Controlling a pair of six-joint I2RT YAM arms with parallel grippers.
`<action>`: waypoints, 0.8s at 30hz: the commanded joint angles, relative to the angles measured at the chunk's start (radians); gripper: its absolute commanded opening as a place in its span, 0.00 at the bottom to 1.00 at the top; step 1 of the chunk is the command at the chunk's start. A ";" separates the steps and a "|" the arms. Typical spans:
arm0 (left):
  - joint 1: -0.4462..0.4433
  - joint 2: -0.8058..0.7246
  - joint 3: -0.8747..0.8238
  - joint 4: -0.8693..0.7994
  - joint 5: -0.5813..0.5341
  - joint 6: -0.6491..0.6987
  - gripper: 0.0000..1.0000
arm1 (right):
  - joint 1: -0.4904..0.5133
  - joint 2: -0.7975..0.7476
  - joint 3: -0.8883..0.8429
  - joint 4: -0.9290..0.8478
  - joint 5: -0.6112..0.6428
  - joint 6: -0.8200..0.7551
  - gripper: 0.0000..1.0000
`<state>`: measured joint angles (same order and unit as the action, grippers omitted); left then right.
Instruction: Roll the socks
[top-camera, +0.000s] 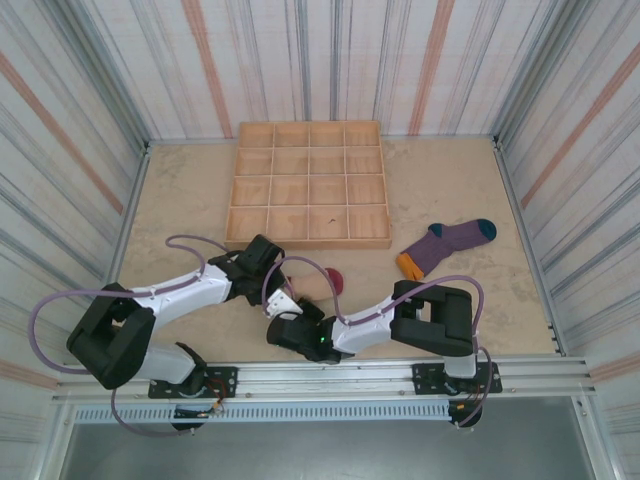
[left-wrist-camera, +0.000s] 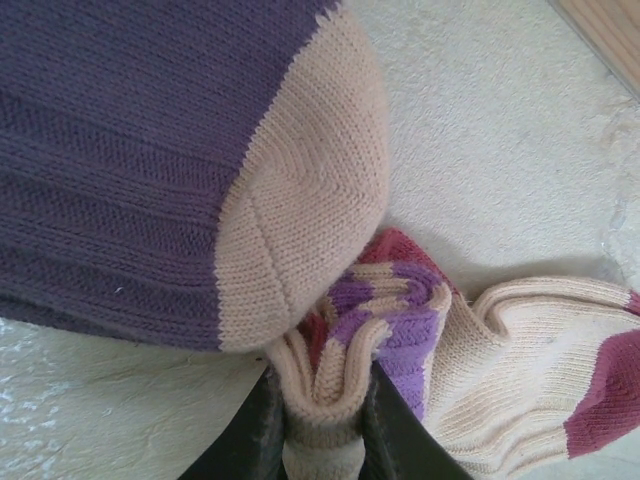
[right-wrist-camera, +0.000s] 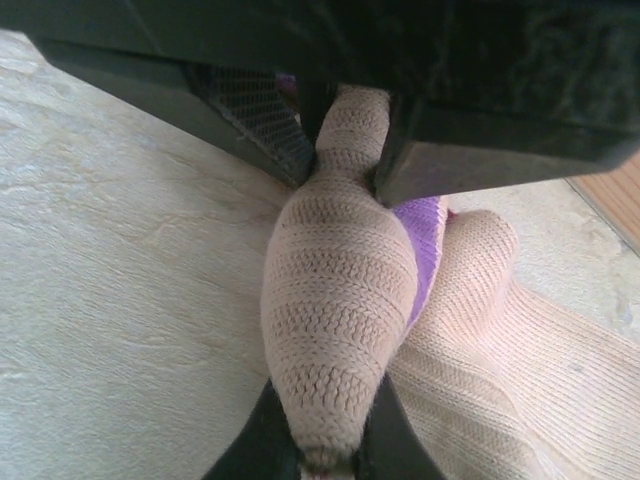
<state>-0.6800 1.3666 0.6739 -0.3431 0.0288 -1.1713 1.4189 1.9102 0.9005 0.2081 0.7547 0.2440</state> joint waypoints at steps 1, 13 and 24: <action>0.000 -0.037 -0.016 -0.018 0.044 0.027 0.18 | -0.020 -0.013 -0.046 -0.002 -0.083 0.078 0.00; 0.034 -0.159 0.016 -0.038 0.084 0.130 0.75 | -0.118 -0.144 -0.312 0.229 -0.372 0.213 0.00; 0.102 0.067 0.208 -0.043 0.302 0.530 0.71 | -0.143 -0.162 -0.392 0.317 -0.442 0.251 0.00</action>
<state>-0.5831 1.3617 0.8059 -0.3698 0.2302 -0.8341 1.2747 1.7325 0.5541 0.6159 0.3862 0.4606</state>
